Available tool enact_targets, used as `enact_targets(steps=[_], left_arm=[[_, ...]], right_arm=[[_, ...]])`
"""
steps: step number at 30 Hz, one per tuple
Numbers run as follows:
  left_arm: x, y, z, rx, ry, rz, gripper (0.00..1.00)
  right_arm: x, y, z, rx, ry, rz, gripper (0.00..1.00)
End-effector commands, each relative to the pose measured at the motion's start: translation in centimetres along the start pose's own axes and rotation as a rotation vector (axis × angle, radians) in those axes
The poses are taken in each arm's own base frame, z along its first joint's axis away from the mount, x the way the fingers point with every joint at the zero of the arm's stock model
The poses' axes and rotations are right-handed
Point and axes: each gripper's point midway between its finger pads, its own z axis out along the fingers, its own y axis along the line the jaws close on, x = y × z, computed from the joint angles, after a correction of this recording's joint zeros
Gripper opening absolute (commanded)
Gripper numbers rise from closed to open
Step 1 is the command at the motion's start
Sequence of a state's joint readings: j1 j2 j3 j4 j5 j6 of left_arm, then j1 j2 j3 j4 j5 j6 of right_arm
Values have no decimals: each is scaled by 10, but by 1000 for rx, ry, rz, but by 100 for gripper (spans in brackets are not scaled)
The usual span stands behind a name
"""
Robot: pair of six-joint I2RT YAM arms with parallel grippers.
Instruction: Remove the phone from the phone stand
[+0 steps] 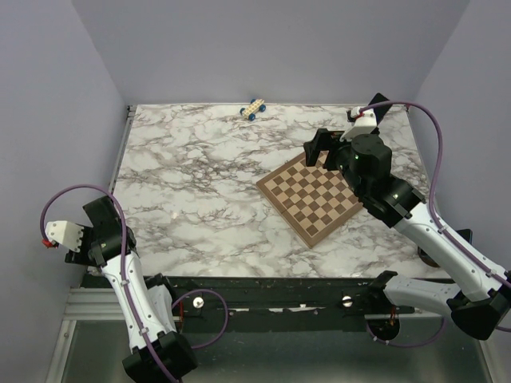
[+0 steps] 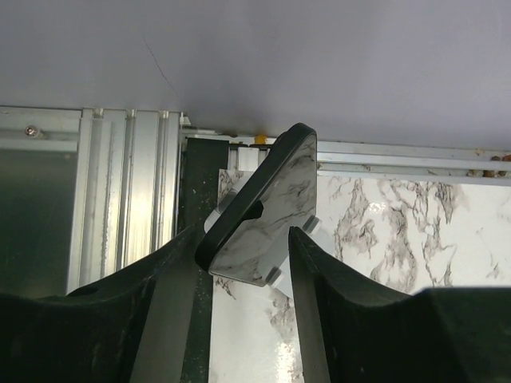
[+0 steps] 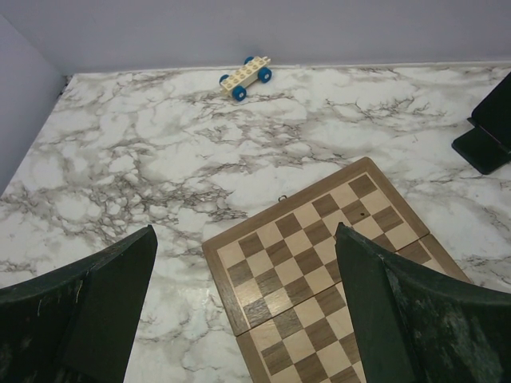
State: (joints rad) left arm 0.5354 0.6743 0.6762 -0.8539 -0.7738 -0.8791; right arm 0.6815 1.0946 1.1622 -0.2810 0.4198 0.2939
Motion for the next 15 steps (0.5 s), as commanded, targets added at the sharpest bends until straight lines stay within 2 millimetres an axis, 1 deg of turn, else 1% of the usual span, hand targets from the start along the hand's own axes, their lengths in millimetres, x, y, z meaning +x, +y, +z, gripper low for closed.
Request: enact_targets(steps=[1,10,15], left_arm=[[-5,2,1,-8,-26,-5,55],[-3,0,0,9,-18,2,55],[-3,-1,0,14,-19,11,49]], right_arm=[[-1,5,0,-21,-6,-5,100],[-2,4,-1,-19,-9,-5,100],[-1,5,0,-20,-5,-6,100]])
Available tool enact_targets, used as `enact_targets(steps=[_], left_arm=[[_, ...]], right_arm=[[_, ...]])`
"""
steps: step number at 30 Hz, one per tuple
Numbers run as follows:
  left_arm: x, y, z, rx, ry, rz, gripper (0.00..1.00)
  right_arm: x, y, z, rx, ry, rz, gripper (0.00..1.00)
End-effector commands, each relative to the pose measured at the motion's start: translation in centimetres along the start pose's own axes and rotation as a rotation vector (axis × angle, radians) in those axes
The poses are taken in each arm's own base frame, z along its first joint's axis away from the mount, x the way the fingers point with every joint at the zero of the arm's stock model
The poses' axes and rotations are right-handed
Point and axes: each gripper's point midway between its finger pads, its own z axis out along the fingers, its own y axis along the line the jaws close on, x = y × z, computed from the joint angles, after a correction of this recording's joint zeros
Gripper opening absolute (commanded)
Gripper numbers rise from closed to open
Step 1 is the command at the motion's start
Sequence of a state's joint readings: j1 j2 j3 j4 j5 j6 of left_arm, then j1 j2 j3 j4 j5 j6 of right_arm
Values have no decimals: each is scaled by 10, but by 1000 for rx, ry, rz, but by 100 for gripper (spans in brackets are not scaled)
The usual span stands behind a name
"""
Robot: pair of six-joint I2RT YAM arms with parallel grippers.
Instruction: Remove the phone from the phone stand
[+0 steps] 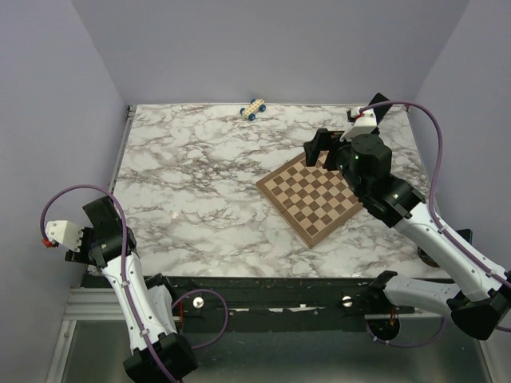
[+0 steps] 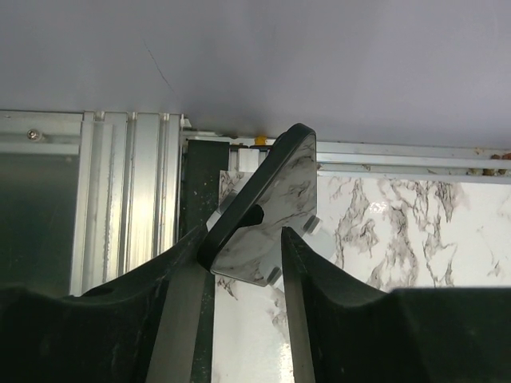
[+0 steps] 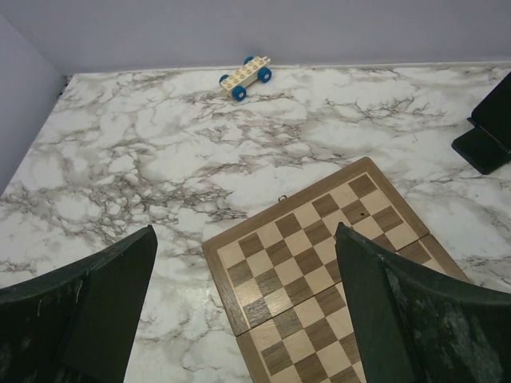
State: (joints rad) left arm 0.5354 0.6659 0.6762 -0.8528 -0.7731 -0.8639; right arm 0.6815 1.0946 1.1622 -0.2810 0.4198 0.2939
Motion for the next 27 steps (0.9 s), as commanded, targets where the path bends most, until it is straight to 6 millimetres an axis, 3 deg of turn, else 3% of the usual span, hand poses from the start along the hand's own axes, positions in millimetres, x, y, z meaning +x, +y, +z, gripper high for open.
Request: enact_targets(steps=[1,19,27], left_arm=[[-2,-1,1,8,-15,4,49],[2,-1,-1,13,0,11,41],[5,-3,-1,26,10,28,26]], right_arm=[[-1,5,0,-21,-6,-6,100],[-2,6,-1,-26,-8,-4,100],[-1,5,-1,-26,-7,-5,100]])
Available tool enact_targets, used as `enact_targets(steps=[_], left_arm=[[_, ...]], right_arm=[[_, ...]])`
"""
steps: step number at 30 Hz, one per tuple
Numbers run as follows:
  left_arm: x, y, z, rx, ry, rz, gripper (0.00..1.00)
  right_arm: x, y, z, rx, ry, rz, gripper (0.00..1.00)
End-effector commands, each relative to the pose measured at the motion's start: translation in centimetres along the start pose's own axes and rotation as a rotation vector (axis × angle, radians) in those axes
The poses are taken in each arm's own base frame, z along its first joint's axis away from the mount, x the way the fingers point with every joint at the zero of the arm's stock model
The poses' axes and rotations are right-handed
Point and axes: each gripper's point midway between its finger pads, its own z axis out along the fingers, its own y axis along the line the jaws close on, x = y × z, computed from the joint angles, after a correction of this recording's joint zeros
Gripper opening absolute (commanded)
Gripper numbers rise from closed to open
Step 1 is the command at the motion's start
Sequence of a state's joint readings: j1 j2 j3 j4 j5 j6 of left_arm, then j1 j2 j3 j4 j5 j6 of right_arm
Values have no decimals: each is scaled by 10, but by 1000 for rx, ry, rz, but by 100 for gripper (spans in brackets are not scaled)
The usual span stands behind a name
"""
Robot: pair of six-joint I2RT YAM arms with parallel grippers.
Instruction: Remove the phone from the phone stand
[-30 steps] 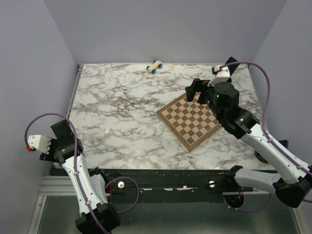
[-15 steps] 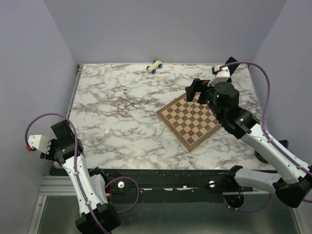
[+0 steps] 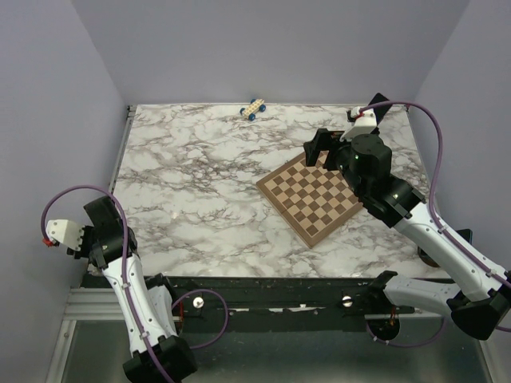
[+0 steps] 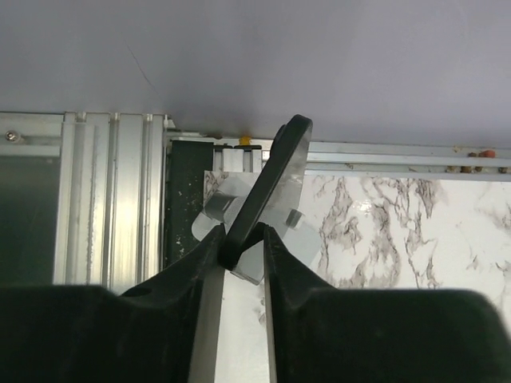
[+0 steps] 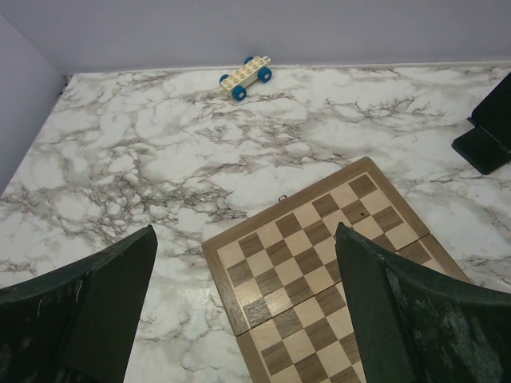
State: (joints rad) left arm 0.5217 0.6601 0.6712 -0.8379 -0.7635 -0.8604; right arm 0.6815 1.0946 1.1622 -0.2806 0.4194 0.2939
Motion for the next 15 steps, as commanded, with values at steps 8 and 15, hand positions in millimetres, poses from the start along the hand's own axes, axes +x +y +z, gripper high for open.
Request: enact_targets(steps=[8,15], left_arm=[[1,1,-1,9,-5,38,14],[1,-4,-3,39,-6,45,3]], right_arm=[[-2,6,-1,-30,-7,-4,100],[-1,7,-1,-34,-5,-5,100]])
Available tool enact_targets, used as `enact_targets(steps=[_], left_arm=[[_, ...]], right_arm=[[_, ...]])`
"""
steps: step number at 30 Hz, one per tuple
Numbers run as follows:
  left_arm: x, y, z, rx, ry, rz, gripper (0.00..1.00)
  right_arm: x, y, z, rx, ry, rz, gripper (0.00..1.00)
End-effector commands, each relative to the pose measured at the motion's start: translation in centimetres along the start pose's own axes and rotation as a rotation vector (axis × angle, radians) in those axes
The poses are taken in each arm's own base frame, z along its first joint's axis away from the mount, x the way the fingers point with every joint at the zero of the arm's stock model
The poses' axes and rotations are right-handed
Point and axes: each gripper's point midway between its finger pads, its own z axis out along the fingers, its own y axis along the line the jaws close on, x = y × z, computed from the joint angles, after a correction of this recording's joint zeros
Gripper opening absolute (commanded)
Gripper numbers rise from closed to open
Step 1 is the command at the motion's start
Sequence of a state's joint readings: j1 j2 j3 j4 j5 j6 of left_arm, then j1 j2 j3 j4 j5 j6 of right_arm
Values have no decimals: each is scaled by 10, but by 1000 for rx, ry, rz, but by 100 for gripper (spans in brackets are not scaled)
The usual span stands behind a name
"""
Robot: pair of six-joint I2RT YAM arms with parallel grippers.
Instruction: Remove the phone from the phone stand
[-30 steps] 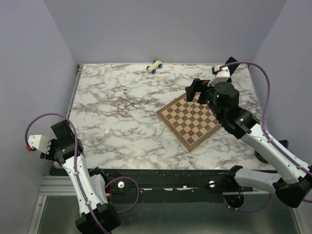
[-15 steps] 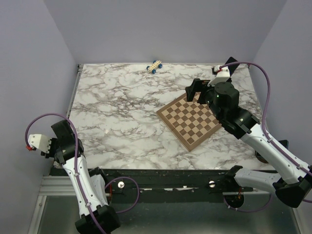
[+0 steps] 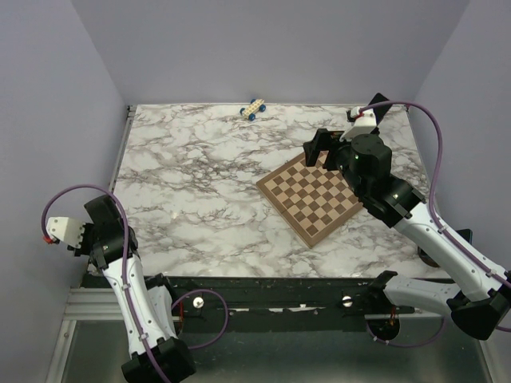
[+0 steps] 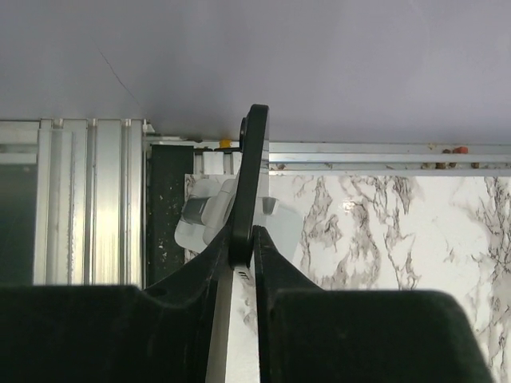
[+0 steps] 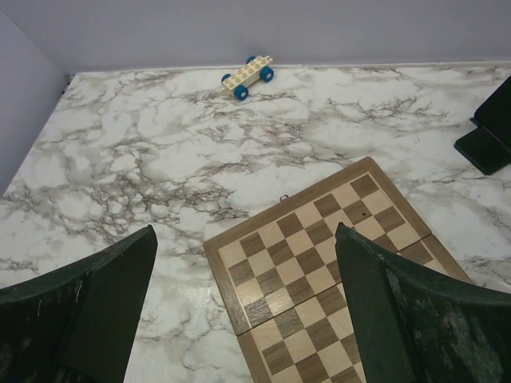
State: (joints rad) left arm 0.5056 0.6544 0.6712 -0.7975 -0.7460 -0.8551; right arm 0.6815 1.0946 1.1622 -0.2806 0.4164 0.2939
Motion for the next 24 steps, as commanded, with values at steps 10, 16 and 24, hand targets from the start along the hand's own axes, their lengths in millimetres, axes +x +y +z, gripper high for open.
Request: enact_targets(steps=[10,16,24], left_arm=[[-10,-3,-13,103,-68,43,0],[-21,-2,-19,100,-102,34,0],[-35,-16,-37,170,-140,45,0]], right_arm=[[-1,8,1,-35,-3,-5,100],[0,9,2,-38,1,-5,100],[1,9,4,-32,6,-11,100]])
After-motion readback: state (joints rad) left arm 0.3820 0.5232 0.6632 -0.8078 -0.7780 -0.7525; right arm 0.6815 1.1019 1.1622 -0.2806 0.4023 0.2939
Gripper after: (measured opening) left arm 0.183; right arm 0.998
